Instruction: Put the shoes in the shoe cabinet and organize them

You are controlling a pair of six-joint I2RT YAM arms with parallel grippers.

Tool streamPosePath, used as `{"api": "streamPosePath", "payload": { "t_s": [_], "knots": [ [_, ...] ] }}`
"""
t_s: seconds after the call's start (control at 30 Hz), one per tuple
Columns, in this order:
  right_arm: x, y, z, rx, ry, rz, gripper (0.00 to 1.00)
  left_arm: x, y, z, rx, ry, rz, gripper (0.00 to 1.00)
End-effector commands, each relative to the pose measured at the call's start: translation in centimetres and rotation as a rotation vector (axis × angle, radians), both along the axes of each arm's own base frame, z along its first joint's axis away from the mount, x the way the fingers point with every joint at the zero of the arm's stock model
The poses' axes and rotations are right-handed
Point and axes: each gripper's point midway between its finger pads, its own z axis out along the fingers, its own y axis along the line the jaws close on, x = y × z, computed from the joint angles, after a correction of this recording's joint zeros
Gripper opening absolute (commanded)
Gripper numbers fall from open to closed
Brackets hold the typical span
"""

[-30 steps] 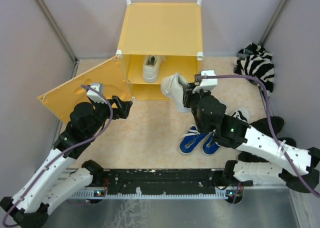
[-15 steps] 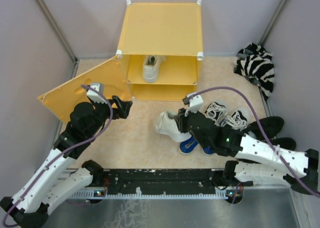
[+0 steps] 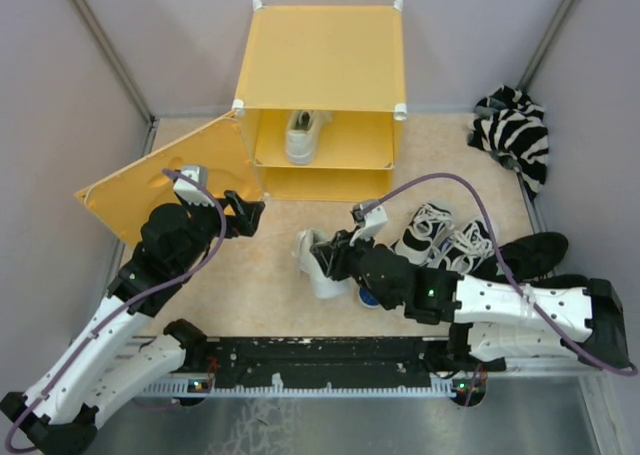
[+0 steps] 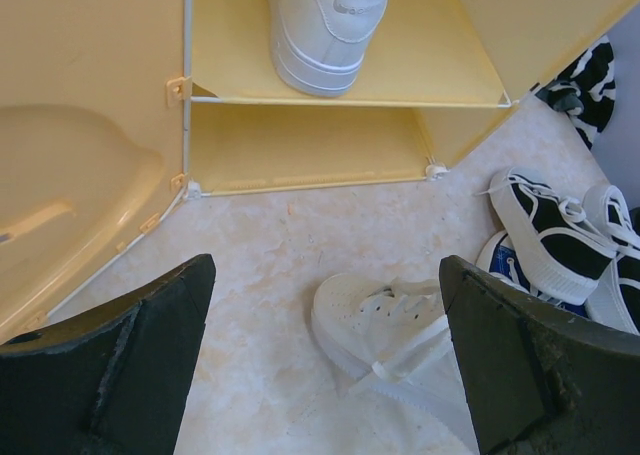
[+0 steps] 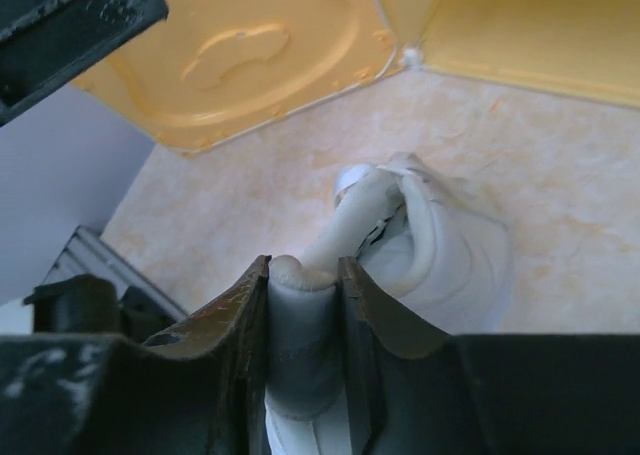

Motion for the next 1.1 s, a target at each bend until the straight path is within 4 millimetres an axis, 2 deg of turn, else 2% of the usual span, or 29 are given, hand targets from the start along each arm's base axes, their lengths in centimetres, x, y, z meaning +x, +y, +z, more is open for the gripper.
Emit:
{"api": "streamPosePath", "payload": {
  "t_s": [0.0, 0.13, 0.33, 0.47, 0.53, 0.67, 0.87, 0.97, 1.03, 1.07],
  "knots": [
    [-4.3, -3.9, -13.8, -0.375, 0.345, 0.049, 0.37, -0.2, -0.1, -0.1, -0.02, 0.004, -0.001, 0.99],
    [-6.5, -5.7, -14.9, -0.399, 0.462, 0.048, 0.49, -0.2, 0.0, -0.4, -0.023, 0.005, 0.004, 0.99],
    [-8.5, -7.7, -15.2, -0.475, 0.55, 0.023, 0.51, 0.0, -0.3, -0.8, -0.019, 0.012, -0.004, 0.99],
    [-9.1, -7.7, -14.5, -0.472, 0.557, 0.018, 0.51, 0.1, -0.4, -0.8, -0.019, 0.011, -0.006, 0.99],
    [-9.2, -7.1, -13.5, -0.459, 0.535, 0.036, 0.52, 0.0, -0.4, -0.8, -0.02, 0.01, -0.006, 0.99],
    [-10.0, -4.4, -10.1, -0.441, 0.405, 0.151, 0.52, 0.1, -0.3, -0.8, -0.015, 0.006, -0.005, 0.99],
    [-12.3, -1.3, -9.2, -0.47, 0.345, 0.316, 0.53, 0.0, -0.2, -0.5, -0.017, 0.001, -0.002, 0.99],
    [-11.7, -1.4, -8.8, -0.454, 0.334, 0.262, 0.64, 0.0, -0.2, -0.4, -0.016, -0.001, -0.001, 0.99],
    [-11.2, -1.7, -7.9, -0.409, 0.318, 0.236, 0.76, 0.0, -0.1, -0.4, -0.011, -0.002, 0.001, 0.99],
    [-11.1, -1.8, -7.4, -0.381, 0.308, 0.243, 0.79, 0.0, -0.1, -0.3, -0.01, -0.003, 0.002, 0.99]
  ]
}}
